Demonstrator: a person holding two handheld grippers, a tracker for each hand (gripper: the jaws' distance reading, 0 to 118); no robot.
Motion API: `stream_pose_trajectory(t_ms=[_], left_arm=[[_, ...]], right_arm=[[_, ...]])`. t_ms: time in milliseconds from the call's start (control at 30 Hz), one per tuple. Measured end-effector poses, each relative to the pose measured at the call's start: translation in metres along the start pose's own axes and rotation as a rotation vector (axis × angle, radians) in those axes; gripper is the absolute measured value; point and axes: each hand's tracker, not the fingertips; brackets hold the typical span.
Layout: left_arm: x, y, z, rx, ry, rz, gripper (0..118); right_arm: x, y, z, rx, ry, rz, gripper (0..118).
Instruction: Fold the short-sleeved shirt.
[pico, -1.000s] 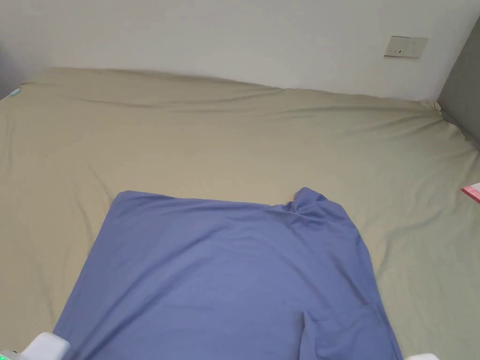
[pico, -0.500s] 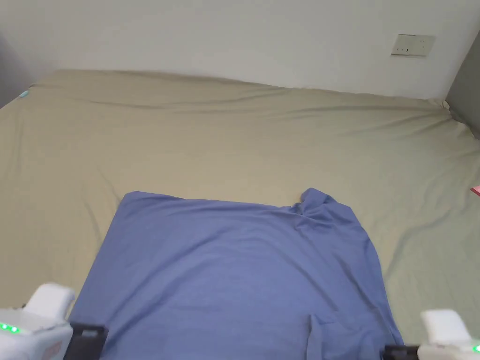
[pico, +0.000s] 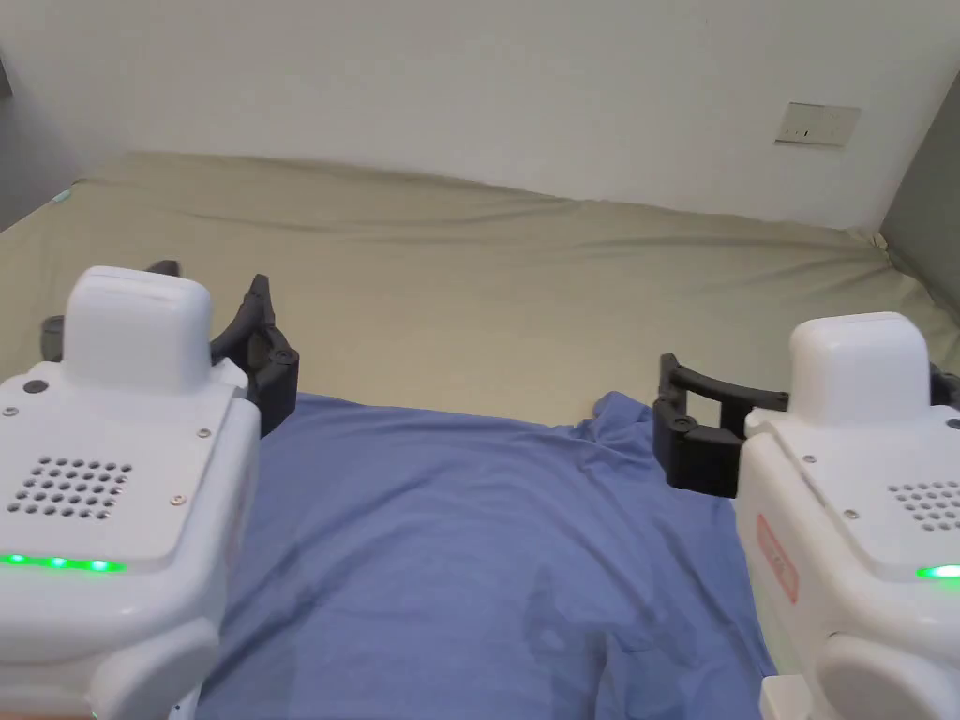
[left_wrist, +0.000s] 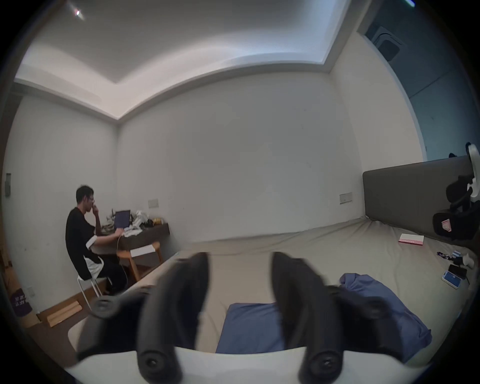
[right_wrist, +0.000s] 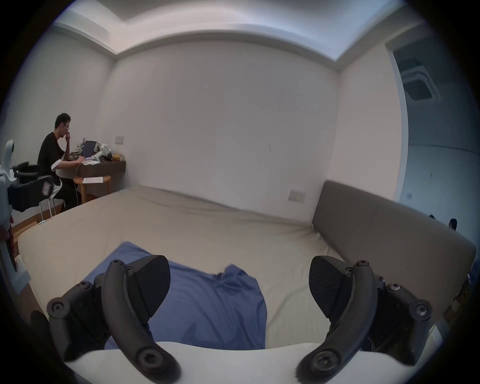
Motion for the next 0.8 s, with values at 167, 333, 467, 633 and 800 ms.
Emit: stream_pose_trajectory(t_ms=[167, 333, 467, 633, 800], left_arm=[[0.011, -0.001, 0.008, -0.005, -0.01, -0.016, 0], [0.011, -0.002, 0.011, -0.034, -0.049, -0.054, 0], [0.005, -0.006, 0.006, -0.085, -0.071, -0.071, 0], [-0.011, -0.038, -0.011, -0.23, -0.114, -0.068, 0], [-0.052, -0.128, -0.03, -0.576, -0.126, 0.029, 0]], right_arm=[[-0.021, -0.005, 0.006, 0.058, 0.012, 0.06, 3], [-0.024, -0.01, 0.006, 0.058, 0.024, 0.081, 2], [-0.021, -0.012, 0.002, 0.045, 0.024, 0.068, 2], [-0.013, -0.023, -0.003, -0.001, 0.03, 0.046, 2], [-0.002, -0.044, -0.007, -0.076, 0.01, 0.063, 2]])
